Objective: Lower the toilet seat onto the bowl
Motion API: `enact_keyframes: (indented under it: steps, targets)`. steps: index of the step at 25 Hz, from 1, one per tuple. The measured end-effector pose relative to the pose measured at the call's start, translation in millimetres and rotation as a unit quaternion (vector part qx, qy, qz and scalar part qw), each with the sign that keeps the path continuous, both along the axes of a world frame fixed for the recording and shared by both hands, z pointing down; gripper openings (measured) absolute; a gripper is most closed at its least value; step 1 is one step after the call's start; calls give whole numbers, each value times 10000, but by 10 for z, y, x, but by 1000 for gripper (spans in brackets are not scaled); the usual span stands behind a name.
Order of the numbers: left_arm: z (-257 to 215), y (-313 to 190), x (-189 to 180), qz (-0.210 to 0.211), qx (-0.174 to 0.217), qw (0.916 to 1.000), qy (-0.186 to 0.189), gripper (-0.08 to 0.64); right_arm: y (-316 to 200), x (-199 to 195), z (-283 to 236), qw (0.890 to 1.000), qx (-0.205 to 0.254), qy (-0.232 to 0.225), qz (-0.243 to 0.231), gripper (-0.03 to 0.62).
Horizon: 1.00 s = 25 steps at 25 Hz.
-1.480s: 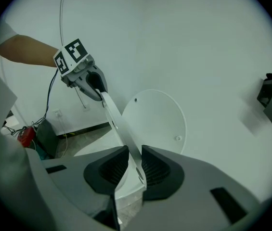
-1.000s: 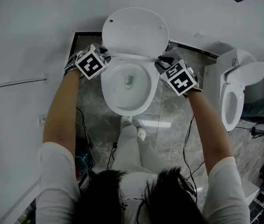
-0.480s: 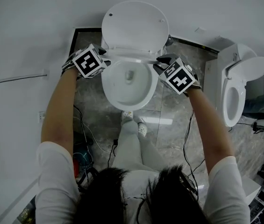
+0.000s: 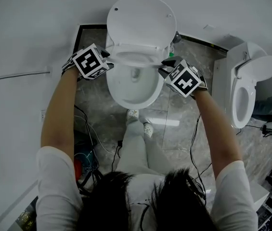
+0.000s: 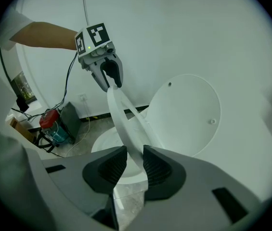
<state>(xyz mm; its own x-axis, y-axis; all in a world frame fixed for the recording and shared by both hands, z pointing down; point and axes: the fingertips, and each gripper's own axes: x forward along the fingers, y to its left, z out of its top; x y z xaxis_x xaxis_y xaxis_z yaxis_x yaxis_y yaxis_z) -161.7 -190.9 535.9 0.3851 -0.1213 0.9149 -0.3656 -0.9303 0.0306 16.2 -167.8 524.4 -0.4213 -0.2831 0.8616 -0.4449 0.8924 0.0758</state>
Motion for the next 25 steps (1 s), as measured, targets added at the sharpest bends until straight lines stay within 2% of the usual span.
enact_keyframes:
  steps: [8,15,20,25]
  targets:
    - [65,175,13,-128,-132,9998,-7,184,228,-17,134,9996,-112,82,-238,126]
    - [188,328,21,-158,-182,9996,-173,186,348,-14,289,9991,-315,-132,-258,151]
    - [300,437,15,-159,-267,9989,-345,189,470,-17,387,9970,-647,-251,-346,165]
    - [407,557,-9,43,-409,9969,-672,192,564,-43,483,9947,-828,-416,-444,179]
